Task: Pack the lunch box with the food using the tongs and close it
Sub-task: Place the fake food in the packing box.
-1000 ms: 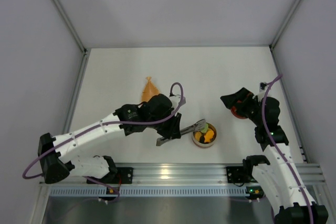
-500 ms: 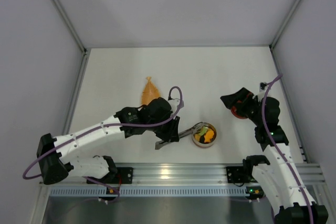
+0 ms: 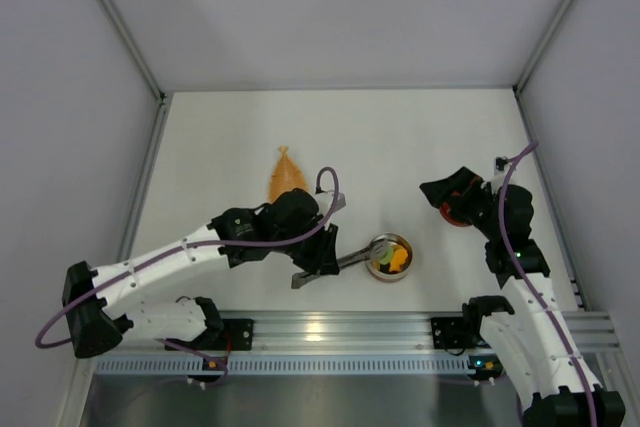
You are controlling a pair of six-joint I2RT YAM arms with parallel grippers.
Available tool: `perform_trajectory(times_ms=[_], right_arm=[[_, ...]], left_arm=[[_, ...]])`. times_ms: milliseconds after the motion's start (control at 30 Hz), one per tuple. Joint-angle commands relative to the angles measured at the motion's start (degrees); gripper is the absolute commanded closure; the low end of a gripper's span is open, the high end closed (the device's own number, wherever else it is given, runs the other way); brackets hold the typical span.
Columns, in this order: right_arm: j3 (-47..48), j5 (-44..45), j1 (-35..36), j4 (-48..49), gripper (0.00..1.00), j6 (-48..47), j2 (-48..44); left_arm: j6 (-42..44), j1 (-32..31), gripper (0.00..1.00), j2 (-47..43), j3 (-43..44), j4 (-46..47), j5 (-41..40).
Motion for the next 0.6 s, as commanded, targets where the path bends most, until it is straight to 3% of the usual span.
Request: perform_trajectory(times_ms=[0, 567], right_arm=[[0.47, 0.51, -0.61, 2.45, 0.0, -0.79, -0.41], [0.11, 0.51, -0.61, 2.71, 0.01, -0.79, -0.24]], left_arm=[[-0.8, -0.33, 0.77, -1.59, -0.65, 4.03, 2.66], [-0.27, -0.33, 0.73, 0.16, -3.02, 4.73, 2.5]])
